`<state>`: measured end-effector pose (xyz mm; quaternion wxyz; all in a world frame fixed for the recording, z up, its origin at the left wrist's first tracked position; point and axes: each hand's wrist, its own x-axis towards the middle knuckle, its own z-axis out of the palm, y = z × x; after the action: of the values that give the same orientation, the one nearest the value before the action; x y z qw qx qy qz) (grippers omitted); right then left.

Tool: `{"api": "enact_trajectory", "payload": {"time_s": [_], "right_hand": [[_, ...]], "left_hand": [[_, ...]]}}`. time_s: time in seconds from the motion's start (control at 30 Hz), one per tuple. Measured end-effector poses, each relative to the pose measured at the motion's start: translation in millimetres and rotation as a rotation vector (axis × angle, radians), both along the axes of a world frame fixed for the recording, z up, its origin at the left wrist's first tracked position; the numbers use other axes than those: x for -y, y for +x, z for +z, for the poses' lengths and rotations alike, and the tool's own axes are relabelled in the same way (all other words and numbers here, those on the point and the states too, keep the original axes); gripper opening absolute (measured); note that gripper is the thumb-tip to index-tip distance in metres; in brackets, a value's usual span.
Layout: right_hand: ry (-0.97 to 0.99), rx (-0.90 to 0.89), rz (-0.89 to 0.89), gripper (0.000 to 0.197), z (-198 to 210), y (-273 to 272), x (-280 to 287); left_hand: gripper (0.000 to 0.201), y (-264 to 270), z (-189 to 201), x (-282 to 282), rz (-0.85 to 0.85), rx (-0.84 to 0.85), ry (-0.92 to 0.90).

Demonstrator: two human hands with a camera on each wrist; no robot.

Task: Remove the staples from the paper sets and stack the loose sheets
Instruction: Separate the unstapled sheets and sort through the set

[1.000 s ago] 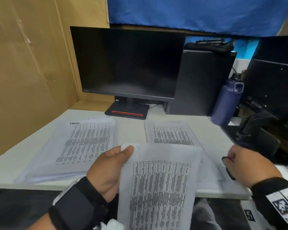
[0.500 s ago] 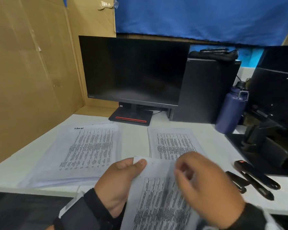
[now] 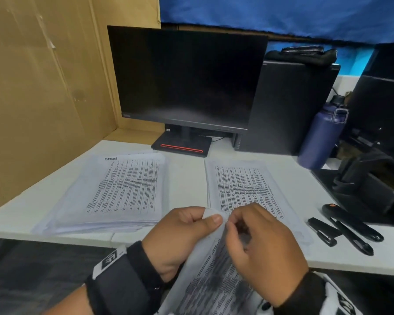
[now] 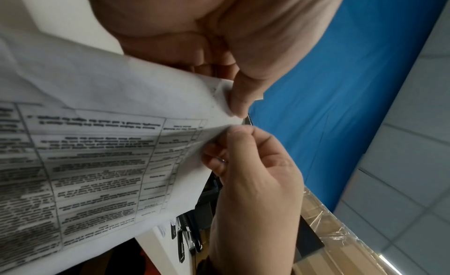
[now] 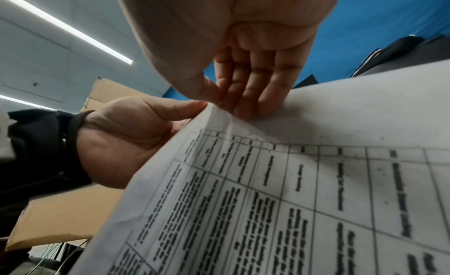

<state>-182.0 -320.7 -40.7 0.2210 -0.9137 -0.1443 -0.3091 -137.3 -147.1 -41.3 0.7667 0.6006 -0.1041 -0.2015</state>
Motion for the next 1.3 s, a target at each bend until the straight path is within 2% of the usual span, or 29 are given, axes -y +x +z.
{"api": "enact_trajectory", "payload": {"time_s": [0.23,0.4,0.47,0.57,0.67,0.77,0.93,1.07,1.13,1.23,1.3], "right_hand": [[-0.03,0.036,-0.003,0.008,-0.9,-0.2,-4.1],[0.075,-0.035,-0.06,0.011,-14.2,2.7,-8.7],[0.119,-0.091,-0.05,0.011,-17.6,2.7,-9.1],[0.176,-0.172,0.055,0.005,-11.5,0.1,-3.7],[0.122,-0.397,0.207,0.013,-11.4,-4.7,5.2],[0.006,-0.658,0.323,0.014,-31.3,-8.5,8.2],[-0.112,-0.813,0.263,0.014,-105.1,2.6,5.7],[-0.154,-0.939,0.236,0.016,-156.0,21.8,0.9],[-0.17,-0.933,0.219,0.022,-168.2,25.8,-0.2],[-0.233,-0.939,0.18,0.029,-171.3,27.3,2.4],[-0.269,-0.97,0.175,0.025,-161.5,26.3,5.0]], "left_hand": [[0.019,4.8,1.6,-5.9,-0.059,0.014,0.024],[0.012,4.9,-5.5,-3.7,-0.058,0.125,0.176],[0.017,7.4,-5.7,-4.7,-0.009,0.142,0.229],[0.02,19.1,6.0,-17.2,0.142,0.119,0.227],[0.028,37.2,31.3,-44.4,0.289,0.163,0.177],[0.022,48.7,64.1,-74.7,0.456,0.25,0.113],[0.03,51.0,98.9,-112.0,0.625,0.384,-0.05],[0.023,45.8,106.1,-115.4,0.645,0.433,-0.088],[0.019,43.8,105.2,-111.6,0.64,0.452,-0.076],[0.023,41.8,99.4,-104.6,0.604,0.464,-0.071],[0.02,41.7,94.7,-99.0,0.567,0.469,-0.061]]}}
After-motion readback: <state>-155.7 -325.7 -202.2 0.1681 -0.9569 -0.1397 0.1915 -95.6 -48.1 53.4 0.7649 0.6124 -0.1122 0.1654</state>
